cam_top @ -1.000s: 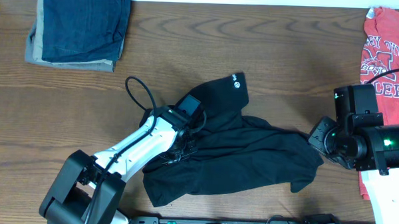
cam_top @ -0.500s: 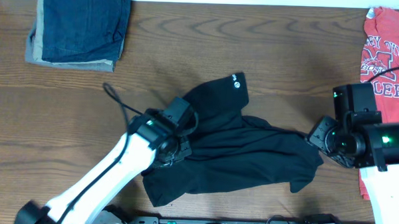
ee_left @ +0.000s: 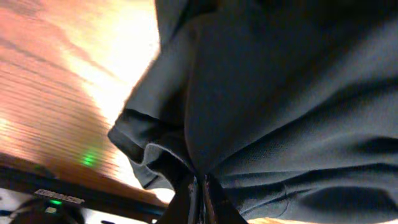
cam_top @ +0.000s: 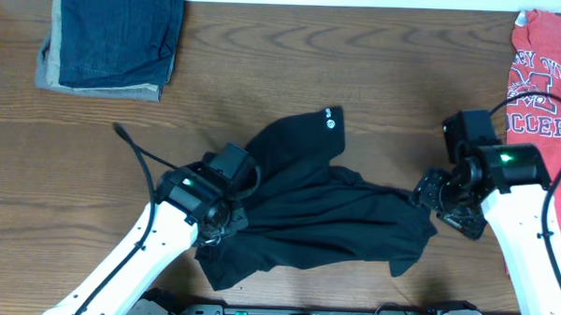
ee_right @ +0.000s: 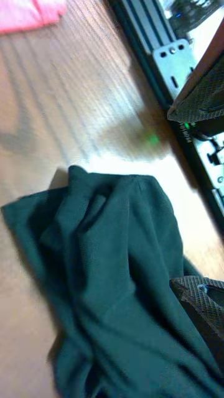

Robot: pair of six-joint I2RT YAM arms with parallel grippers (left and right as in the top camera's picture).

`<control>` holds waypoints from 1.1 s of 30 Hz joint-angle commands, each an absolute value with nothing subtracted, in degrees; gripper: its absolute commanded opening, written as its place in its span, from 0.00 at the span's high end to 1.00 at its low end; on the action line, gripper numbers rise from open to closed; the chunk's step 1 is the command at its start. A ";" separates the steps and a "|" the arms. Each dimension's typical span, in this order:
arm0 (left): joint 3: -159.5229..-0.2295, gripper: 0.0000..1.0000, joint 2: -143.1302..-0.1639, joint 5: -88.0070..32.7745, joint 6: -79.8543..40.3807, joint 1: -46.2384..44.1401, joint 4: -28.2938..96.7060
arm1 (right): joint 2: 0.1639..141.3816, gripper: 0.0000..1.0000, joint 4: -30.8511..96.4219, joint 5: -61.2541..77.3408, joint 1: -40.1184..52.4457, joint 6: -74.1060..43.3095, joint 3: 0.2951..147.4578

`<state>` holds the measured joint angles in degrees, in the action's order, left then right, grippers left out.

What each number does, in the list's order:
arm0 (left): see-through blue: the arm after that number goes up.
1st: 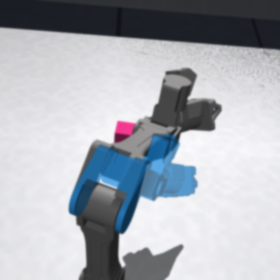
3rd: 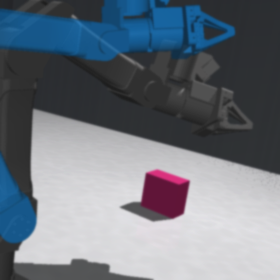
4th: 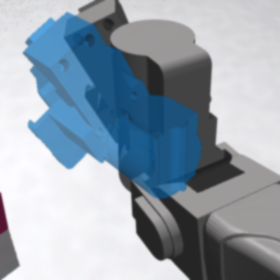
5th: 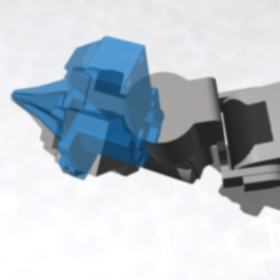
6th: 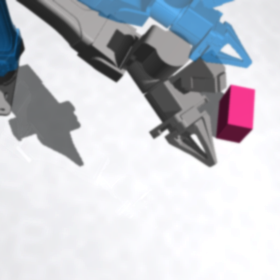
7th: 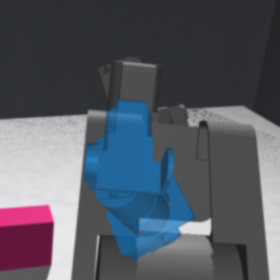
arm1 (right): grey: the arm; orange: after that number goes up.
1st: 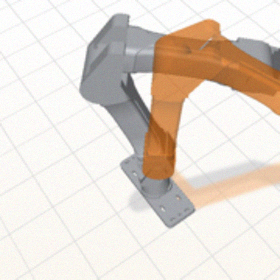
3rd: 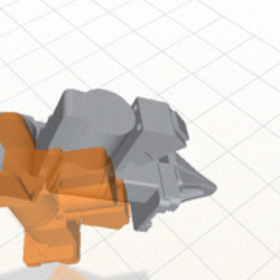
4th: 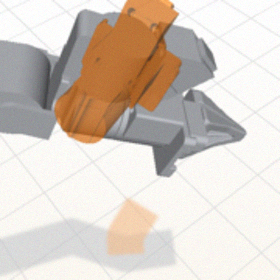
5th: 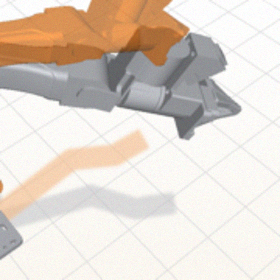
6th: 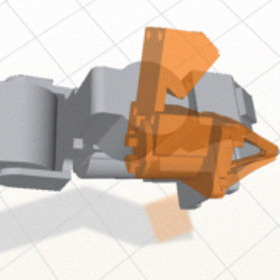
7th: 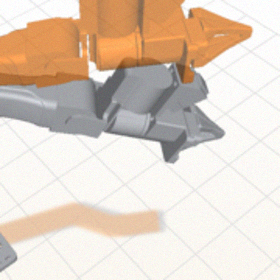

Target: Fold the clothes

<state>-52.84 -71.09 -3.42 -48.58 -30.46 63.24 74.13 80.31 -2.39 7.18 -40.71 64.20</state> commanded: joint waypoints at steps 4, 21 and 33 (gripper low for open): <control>-52.45 0.94 -70.35 -0.54 -44.75 -27.97 63.83 | 74.15 0.23 79.29 4.80 7.38 -38.98 57.63; -52.45 0.94 -70.30 7.01 -45.23 -23.05 67.07 | 74.15 0.24 66.02 8.82 11.64 -40.23 40.95; -52.34 0.48 -70.32 -10.07 -32.99 -18.48 66.32 | 74.17 0.46 59.68 8.80 11.64 -41.71 37.52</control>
<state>-52.84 -71.00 -3.81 -37.93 -18.44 66.17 74.22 60.27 9.15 11.14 -40.82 38.09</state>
